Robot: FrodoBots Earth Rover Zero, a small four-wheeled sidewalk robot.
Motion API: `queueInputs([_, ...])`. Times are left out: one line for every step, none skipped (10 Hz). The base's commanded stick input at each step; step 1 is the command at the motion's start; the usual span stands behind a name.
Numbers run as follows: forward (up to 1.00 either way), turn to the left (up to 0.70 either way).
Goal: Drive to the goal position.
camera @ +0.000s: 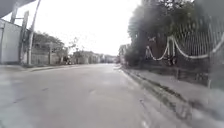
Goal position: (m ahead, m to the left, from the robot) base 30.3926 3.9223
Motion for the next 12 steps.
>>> queueInputs([1.00,-0.03])
queueInputs([1.00,-0.03])
queueInputs([1.00,-0.03])
queueInputs([1.00,-0.04])
queueInputs([1.00,-0.04])
queueInputs([1.00,-0.03])
queueInputs([1.00,-0.04])
queueInputs([1.00,-0.04])
queueInputs([1.00,-0.03])
queueInputs([1.00,-0.03])
queueInputs([1.00,-0.03])
queueInputs([1.00,-0.03])
